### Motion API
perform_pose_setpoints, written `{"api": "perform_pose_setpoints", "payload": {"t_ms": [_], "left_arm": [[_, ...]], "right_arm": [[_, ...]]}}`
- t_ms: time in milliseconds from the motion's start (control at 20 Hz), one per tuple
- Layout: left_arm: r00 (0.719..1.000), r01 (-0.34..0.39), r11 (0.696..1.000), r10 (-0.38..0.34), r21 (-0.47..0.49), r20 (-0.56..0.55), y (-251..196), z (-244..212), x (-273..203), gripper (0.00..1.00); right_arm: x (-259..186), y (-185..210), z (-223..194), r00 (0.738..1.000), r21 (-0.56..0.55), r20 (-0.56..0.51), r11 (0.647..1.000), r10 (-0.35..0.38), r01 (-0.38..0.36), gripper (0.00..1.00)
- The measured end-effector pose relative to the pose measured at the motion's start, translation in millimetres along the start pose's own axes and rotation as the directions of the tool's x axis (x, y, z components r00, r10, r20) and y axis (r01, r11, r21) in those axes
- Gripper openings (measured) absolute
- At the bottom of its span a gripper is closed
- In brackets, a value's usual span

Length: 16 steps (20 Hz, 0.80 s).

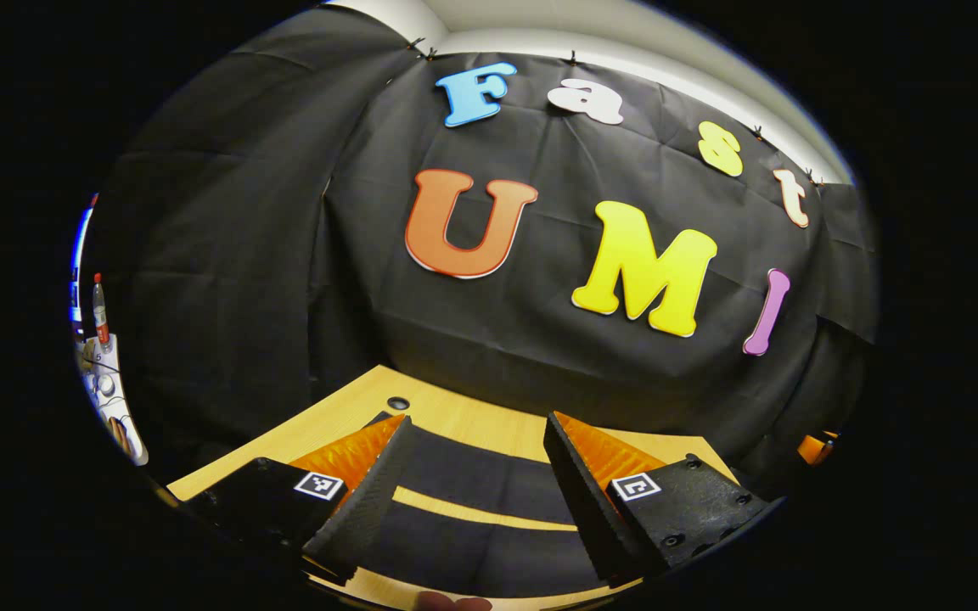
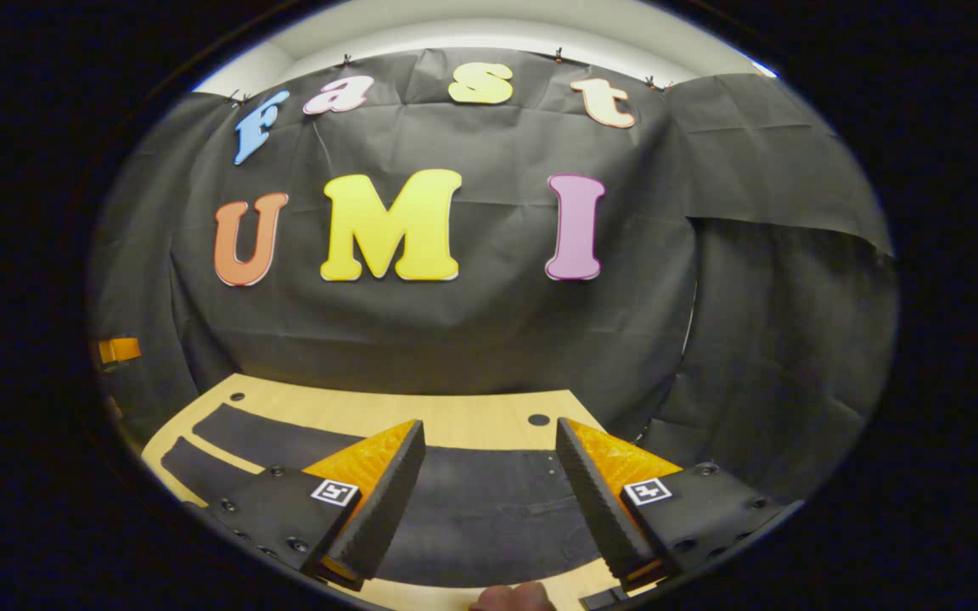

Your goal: Grasp the waist and the cuffs of the jeans and fold them to make the two legs overlap; first hold the waist and fold one-third of the jeans toward the cuffs, then hold the cuffs and fold the remaining one-third in the same direction to finish folding.

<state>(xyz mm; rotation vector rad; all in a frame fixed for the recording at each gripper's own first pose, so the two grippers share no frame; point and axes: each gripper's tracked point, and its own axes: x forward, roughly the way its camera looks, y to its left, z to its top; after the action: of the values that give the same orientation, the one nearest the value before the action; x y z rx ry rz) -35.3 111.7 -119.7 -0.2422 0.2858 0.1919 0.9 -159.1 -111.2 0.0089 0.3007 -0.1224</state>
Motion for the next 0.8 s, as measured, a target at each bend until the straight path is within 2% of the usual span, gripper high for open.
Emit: {"api": "perform_pose_setpoints", "payload": {"t_ms": [150,300,450,550,650,750,800], "left_arm": [[0.997,-0.049,0.993,0.041,-0.103,-0.072,39.8,-27.2,-5.5,0.99],[0.982,-0.116,0.971,0.081,-0.208,-0.17,76.3,-65.7,-12.1,0.99],[0.957,-0.186,0.918,0.089,-0.35,-0.276,108.5,-106.2,-17.7,0.99],[0.934,-0.254,0.855,0.094,-0.452,-0.345,133.4,-130.5,-22.7,0.99],[0.897,-0.363,0.751,0.122,-0.552,-0.425,163.7,-150.5,-27.7,0.99],[0.868,-0.439,0.64,0.121,-0.631,-0.481,189.5,-166.5,-24.8,0.99],[0.852,-0.47,0.603,0.117,-0.645,-0.511,200.3,-176.7,-21.3,1.0]], "right_arm": [[2.0,-31.3,-29.7,0.995,0.046,-0.089,0.997,-0.05,0.054,0.96],[5.4,-53.4,-60.1,0.98,0.062,-0.179,0.993,-0.084,0.097,0.97],[5.6,-63.6,-86.1,0.96,0.089,-0.265,0.989,-0.09,0.117,0.96],[6.7,-65.7,-93.3,0.951,0.097,-0.292,0.987,-0.096,0.13,0.96],[8.5,-65.6,-95.1,0.947,0.098,-0.305,0.986,-0.097,0.133,0.96],[9.1,-66.9,-93.7,0.944,0.096,-0.312,0.986,-0.103,0.139,0.98],[7.9,-67.4,-93.3,0.943,0.1,-0.315,0.984,-0.106,0.144,0.96]]}}
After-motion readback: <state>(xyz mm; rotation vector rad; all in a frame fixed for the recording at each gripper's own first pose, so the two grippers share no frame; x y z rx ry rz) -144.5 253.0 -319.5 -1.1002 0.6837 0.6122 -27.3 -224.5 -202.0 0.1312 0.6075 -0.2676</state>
